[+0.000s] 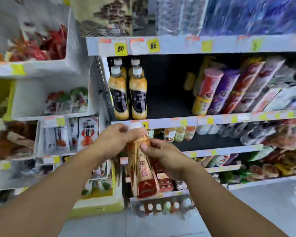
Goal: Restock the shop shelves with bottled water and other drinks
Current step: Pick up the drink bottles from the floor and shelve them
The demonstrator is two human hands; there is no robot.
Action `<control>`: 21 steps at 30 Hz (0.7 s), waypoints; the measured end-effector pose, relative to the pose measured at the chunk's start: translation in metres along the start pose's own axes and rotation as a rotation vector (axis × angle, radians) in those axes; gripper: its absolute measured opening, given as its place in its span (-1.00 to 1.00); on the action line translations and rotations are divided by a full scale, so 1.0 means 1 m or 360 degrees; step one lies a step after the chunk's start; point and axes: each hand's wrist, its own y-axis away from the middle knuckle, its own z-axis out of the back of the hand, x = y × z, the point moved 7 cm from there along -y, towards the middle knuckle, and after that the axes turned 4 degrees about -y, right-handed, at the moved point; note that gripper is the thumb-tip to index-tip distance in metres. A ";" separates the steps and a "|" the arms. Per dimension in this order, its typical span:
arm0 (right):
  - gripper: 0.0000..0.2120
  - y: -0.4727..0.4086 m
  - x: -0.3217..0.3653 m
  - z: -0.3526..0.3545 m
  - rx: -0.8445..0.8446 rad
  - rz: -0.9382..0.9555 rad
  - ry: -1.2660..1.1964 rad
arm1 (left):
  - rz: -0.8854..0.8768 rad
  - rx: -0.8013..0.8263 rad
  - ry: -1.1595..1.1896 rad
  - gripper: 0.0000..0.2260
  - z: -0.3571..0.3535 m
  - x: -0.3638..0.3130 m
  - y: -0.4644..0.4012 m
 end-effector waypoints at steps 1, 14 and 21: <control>-0.69 0.005 0.006 -0.001 -0.0007 0.0007 0.0024 | -0.0004 -0.0035 0.0005 -0.56 0.003 -0.009 0.004; -0.67 0.021 0.048 -0.002 0.0113 0.0062 0.0079 | -0.0066 -0.0015 0.0209 -0.54 0.013 -0.044 0.023; -0.46 0.000 0.024 -0.003 0.0050 0.0063 0.0627 | -0.0011 -0.0089 0.0050 -0.50 0.005 -0.013 0.028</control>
